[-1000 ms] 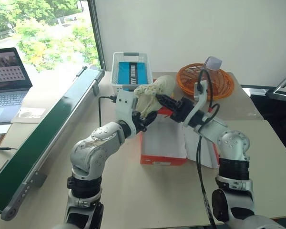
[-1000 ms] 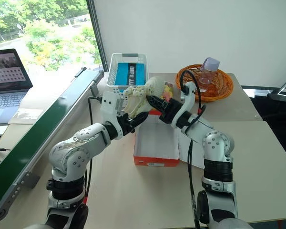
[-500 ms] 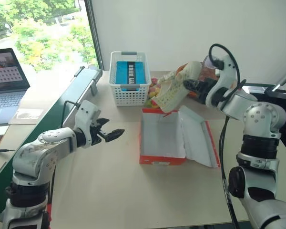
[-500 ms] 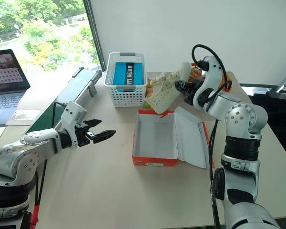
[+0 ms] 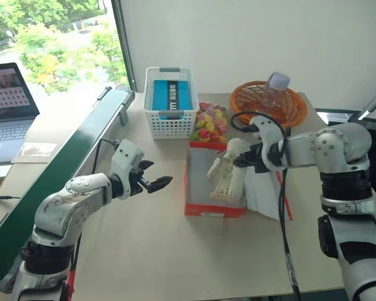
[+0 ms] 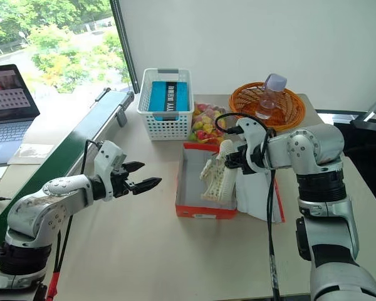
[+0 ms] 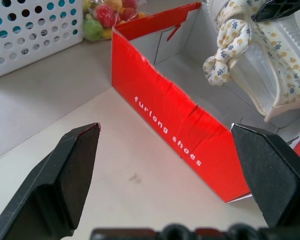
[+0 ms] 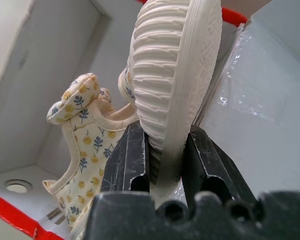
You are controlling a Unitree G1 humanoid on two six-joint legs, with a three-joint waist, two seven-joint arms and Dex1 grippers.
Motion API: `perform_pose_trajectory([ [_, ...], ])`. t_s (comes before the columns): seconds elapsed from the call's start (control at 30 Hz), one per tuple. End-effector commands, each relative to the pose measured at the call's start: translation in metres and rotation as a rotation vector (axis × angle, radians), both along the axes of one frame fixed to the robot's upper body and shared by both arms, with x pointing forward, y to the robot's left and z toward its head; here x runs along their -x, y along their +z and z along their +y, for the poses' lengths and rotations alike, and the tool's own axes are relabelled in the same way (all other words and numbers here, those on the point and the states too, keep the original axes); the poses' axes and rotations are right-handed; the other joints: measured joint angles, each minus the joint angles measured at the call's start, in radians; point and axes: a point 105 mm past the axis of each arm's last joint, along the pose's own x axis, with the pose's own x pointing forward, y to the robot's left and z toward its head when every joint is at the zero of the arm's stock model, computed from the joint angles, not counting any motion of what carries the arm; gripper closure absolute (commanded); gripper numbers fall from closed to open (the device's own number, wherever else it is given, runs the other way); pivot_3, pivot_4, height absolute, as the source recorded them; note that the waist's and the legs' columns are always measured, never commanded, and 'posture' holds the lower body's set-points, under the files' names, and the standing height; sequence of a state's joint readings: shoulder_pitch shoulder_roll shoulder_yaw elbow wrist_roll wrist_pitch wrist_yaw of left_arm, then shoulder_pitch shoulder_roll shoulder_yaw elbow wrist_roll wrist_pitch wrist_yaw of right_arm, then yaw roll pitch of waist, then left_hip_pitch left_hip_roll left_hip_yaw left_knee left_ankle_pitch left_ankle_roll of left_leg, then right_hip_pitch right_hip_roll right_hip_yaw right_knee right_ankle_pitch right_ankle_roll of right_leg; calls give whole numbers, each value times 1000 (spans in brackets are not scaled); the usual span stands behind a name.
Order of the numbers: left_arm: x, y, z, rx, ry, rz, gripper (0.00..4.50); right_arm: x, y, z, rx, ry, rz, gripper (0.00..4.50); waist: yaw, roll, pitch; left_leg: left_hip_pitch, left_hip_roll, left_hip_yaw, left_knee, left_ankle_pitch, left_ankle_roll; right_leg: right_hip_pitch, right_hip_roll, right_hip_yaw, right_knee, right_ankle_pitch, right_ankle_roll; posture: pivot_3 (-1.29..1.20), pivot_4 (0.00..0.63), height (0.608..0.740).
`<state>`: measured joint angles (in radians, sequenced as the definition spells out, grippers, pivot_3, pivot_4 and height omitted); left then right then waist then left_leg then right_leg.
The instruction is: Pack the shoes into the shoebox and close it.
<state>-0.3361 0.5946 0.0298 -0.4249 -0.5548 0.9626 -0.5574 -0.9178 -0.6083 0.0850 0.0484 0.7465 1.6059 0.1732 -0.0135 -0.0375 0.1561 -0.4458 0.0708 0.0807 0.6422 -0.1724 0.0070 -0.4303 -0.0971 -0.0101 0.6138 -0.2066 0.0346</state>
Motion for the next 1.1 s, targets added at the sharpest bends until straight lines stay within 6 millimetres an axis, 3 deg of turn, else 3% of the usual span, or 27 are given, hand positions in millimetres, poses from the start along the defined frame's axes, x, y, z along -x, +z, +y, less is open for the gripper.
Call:
perform_pose_trajectory([
  [0.03, 4, 11, -7, 12, -17, -66, 41, -3, -9, -14, 115, 8, -13, 3964, 0, 0, 0, 0, 0, 0, 0, 0, 0, 0, 0, 0, 0, 0, 0, 0, 150, 740],
  [0.3, 8, 9, -8, 18, 6, -66, 41, -13, -40, -19, 188, 94, 7, 3964, 2, 0, 0, 1, 0, 0, 2, 0, 0, 1, 0, 0, 0, 0, 1, 0, 150, 740],
  [0.4, 10, 8, -6, 15, 19, -66, 41, -15, -43, -16, 176, 123, 13, 3964, 2, 0, 0, 2, 0, 0, 2, 0, 0, 2, 0, 0, 0, 0, 1, 0, 150, 740],
  [0.47, 11, 7, -6, 15, 25, -65, 0, -15, -43, -10, 156, 148, 16, 3028, 1, 0, 0, 2, 0, 0, 2, 0, 0, 3, 0, 0, 0, 0, 1, 0, 150, 740],
  [0.77, 11, 6, -7, 11, 28, -63, 0, -20, -35, -3, 148, 155, -22, 78, 5, 0, 0, 2, 0, 0, 2, 0, 0, 3, 0, 0, 0, 0, 1, 0, 150, 740],
  [0.9, 10, 5, -8, 10, 23, -61, 0, -24, -19, -4, 179, 148, -82, 31, 5, 0, 0, 2, 0, 0, 2, 0, 0, 2, 0, 0, 0, 0, 1, 0, 150, 740],
  [1.1, 9, 5, -9, 7, 15, -58, 0, -29, 26, 1, 170, 126, -221, 31, 4, 0, 0, 1, 0, 0, 2, 0, 0, 1, 0, 0, 1, 0, 0, 0, 150, 740],
])
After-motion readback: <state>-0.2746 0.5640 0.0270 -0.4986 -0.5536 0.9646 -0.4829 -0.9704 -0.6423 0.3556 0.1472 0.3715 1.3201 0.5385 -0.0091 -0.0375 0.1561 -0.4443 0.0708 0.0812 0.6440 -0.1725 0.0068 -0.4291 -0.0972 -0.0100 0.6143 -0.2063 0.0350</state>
